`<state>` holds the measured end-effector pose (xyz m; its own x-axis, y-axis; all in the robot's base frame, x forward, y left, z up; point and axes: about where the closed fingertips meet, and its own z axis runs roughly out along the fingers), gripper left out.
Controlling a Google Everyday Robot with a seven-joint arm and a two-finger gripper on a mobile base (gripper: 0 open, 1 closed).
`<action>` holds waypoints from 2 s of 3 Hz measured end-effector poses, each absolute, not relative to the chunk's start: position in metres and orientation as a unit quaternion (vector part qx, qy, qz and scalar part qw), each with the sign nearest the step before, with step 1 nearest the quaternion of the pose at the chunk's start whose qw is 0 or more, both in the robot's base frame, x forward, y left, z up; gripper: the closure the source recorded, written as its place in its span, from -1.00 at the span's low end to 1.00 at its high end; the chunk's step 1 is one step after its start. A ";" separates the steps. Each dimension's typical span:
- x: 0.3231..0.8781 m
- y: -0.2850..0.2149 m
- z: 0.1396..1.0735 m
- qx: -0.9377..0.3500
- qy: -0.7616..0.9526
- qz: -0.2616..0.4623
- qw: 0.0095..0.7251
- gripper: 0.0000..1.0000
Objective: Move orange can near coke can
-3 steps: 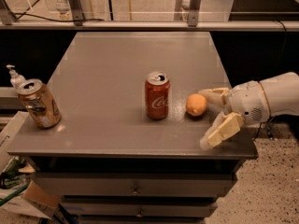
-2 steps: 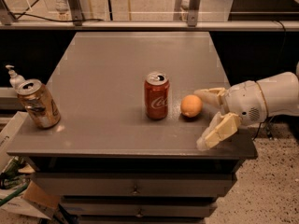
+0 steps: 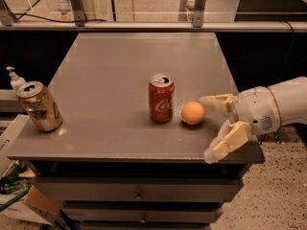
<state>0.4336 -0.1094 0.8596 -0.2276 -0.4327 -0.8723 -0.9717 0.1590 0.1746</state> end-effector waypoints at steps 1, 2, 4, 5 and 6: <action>0.432 -0.118 0.859 -0.515 0.687 0.382 0.342 -1.00; 0.440 -0.121 0.858 -0.517 0.687 0.377 0.343 -1.00; 0.461 -0.151 0.856 -0.509 0.704 0.344 0.356 -1.00; 0.477 -0.179 0.860 -0.495 0.714 0.321 0.376 -1.00; 0.477 -0.179 0.860 -0.496 0.714 0.321 0.376 -1.00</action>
Offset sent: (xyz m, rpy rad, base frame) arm 0.0054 -0.0187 -0.0026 -0.0333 -0.0052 -0.0373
